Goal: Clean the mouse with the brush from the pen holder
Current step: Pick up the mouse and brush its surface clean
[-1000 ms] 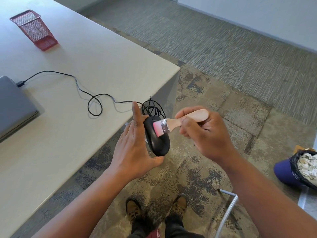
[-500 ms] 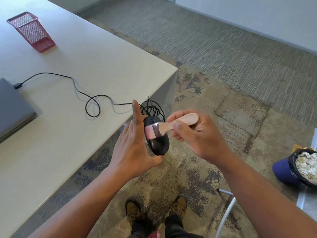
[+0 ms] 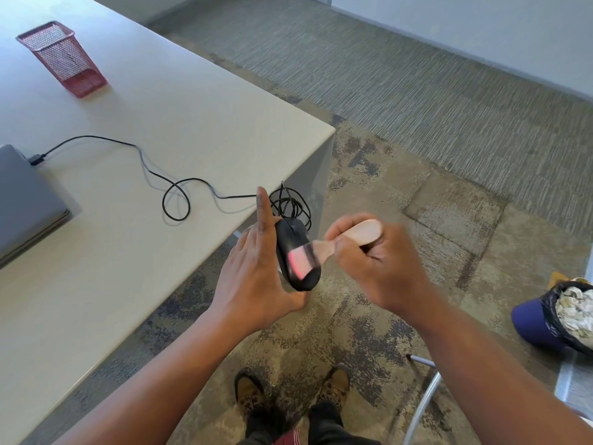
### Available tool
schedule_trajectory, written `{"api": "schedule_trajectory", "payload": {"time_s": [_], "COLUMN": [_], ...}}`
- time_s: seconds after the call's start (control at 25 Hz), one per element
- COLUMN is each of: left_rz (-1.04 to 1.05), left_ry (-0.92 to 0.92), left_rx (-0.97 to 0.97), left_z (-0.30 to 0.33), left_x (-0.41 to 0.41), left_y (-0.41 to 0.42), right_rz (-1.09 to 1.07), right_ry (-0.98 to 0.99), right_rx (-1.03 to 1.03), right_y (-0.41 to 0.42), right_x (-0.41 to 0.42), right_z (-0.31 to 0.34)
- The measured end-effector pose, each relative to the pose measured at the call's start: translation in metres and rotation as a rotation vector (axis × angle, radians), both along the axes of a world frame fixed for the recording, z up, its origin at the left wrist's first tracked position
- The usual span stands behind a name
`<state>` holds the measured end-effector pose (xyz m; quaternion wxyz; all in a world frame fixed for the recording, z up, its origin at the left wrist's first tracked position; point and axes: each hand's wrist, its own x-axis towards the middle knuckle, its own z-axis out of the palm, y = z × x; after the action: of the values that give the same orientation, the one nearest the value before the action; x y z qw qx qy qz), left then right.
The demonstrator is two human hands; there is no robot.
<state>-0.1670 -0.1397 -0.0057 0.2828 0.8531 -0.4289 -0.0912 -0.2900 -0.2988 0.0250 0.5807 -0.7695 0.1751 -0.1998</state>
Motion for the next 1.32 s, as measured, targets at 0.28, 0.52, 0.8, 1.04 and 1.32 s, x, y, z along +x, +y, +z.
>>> {"api": "schedule_trajectory", "payload": {"time_s": [0.28,0.52,0.8,1.04,1.32], "left_rz": [0.011,0.013,0.003,-0.019,-0.019], "left_ry": [0.022,0.025,0.01,-0.04,-0.08], "left_rx": [-0.003,-0.008,-0.006,0.018,0.049], "left_z": [-0.002,-0.002,0.0,0.001,0.001], "left_x": [-0.001,-0.003,-0.006,-0.009,-0.008], "left_y": [-0.002,0.001,0.0,0.001,0.003], "right_rz": [0.027,-0.083,-0.087,-0.057,-0.029], "right_ry": [0.017,-0.082,-0.04,-0.073,-0.023], "right_rx": [0.059,0.083,0.049,-0.143,-0.284], "right_y": [-0.004,-0.019,-0.012,-0.008,-0.006], "right_x": [0.0,-0.003,-0.003,0.003,0.008], "right_z": [-0.002,0.0,-0.003,0.008,0.018]}}
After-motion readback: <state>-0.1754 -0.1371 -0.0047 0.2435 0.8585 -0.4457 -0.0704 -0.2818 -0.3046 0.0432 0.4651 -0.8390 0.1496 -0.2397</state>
